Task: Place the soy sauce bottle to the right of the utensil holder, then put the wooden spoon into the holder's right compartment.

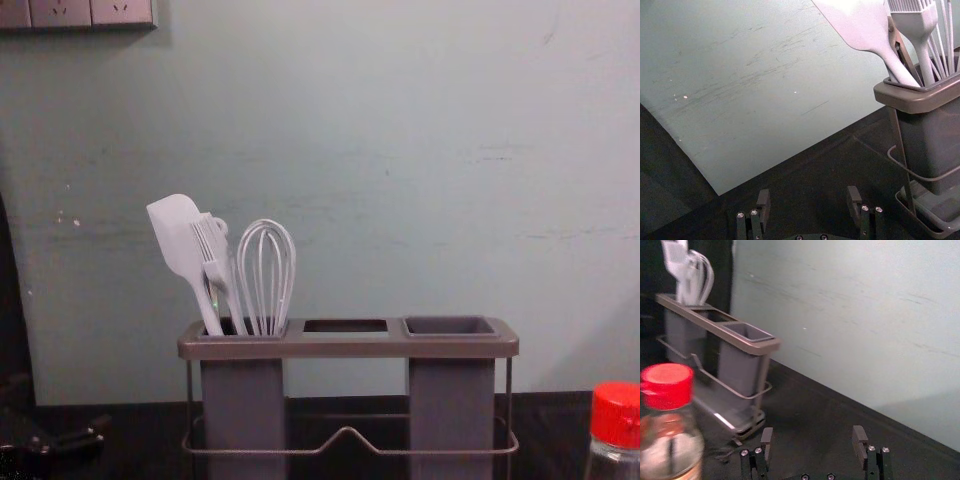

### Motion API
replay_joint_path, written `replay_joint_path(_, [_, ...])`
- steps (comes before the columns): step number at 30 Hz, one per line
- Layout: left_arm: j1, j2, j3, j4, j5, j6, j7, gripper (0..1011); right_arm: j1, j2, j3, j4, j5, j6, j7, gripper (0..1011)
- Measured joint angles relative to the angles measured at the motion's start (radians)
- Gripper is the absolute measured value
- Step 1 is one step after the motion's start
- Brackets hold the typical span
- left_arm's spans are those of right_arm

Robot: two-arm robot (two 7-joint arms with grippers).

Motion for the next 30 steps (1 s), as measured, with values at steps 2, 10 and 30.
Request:
replay_joint_path(2, [0.0, 0.0, 0.0, 0.0, 0.0, 0.0, 0.0, 1005, -0.025, 0.015, 0.016, -0.02, 0.02, -0.003, 0.016, 1004])
replay_joint_path(10, [0.0, 0.0, 0.0, 0.0, 0.0, 0.0, 0.0, 1005, -0.162, 0.081, 0.114, -0.116, 0.153, -0.023, 0.116, 1004])
replay_joint_path(30, [0.0, 0.0, 0.0, 0.0, 0.0, 0.0, 0.0, 1005, -0.129, 0.008, 0.076, -0.133, 0.233, -0.023, 0.287, 1004])
